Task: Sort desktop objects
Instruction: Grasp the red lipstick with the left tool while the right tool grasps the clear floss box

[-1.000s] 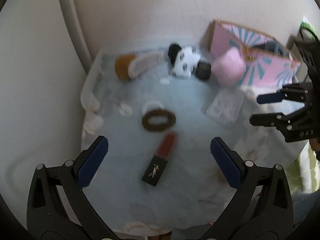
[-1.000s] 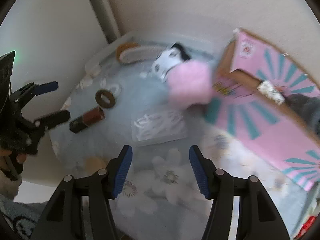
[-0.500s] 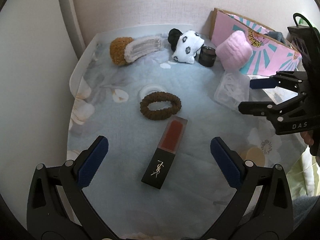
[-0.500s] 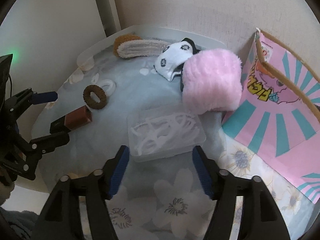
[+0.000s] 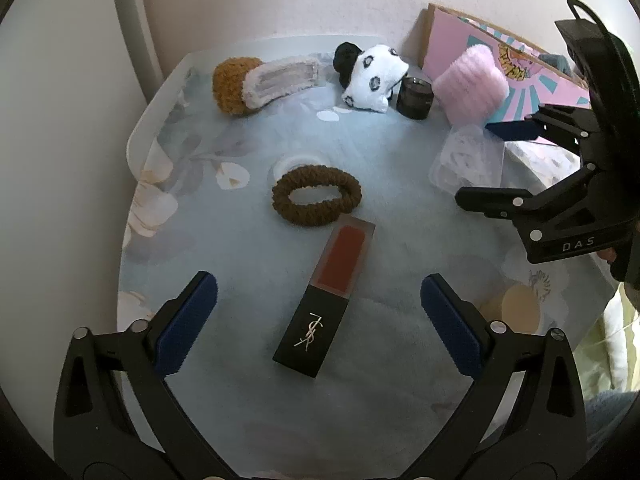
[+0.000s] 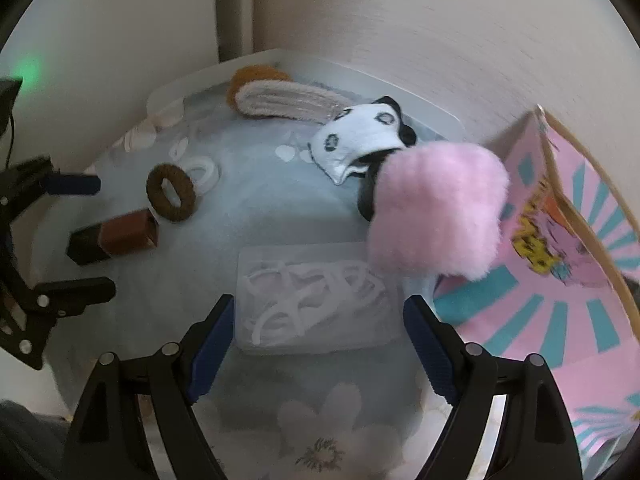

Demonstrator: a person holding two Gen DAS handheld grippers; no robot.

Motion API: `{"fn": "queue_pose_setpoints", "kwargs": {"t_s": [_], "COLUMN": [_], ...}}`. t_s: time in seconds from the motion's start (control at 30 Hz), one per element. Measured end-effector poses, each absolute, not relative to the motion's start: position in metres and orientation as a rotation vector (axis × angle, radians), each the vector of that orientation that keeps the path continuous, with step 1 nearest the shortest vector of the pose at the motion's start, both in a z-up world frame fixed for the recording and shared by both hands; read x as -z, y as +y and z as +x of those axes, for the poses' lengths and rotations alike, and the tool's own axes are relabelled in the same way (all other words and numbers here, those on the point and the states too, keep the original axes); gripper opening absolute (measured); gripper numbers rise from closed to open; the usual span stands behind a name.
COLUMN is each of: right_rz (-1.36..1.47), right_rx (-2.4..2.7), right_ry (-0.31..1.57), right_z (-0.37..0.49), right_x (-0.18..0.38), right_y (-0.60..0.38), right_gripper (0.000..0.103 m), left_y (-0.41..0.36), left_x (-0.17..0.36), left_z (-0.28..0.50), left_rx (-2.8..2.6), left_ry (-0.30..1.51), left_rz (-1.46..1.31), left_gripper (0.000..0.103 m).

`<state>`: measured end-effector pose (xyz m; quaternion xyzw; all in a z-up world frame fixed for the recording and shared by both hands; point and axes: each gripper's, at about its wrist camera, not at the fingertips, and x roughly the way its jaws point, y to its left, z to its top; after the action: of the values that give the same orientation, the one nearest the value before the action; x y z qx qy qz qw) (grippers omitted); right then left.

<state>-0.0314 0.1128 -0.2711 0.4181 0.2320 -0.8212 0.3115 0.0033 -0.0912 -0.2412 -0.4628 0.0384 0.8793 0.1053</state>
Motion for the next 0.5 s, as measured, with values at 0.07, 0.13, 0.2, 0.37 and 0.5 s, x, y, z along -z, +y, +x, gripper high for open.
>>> {"fn": "queue_pose_setpoints", "kwargs": {"t_s": [0.07, 0.13, 0.2, 0.37, 0.5], "right_rz": [1.081, 1.074, 1.072, 1.043, 1.034], "right_rx": [2.158, 2.158, 2.163, 2.168, 2.160], "right_ry": [0.616, 0.620, 0.593, 0.600, 0.588], "right_z": [-0.031, -0.032, -0.032, -0.030, -0.027], "right_x": [0.272, 0.274, 0.272, 0.268, 0.266], "right_y": [0.112, 0.111, 0.112, 0.111, 0.109], "right_gripper": [0.081, 0.081, 0.081, 0.076, 0.076], "left_y": [-0.091, -0.091, -0.091, -0.094, -0.091], "left_x": [0.244, 0.246, 0.244, 0.240, 0.235], "left_z": [0.003, 0.003, 0.004, 0.003, 0.004], "left_rx": [-2.582, -2.578, -2.589, -2.597, -2.598], "left_ry": [0.106, 0.103, 0.122, 0.125, 0.148], "left_rz": [-1.378, -1.386, -1.370, -1.360, -1.352], "left_gripper": [0.088, 0.074, 0.060, 0.030, 0.025]}}
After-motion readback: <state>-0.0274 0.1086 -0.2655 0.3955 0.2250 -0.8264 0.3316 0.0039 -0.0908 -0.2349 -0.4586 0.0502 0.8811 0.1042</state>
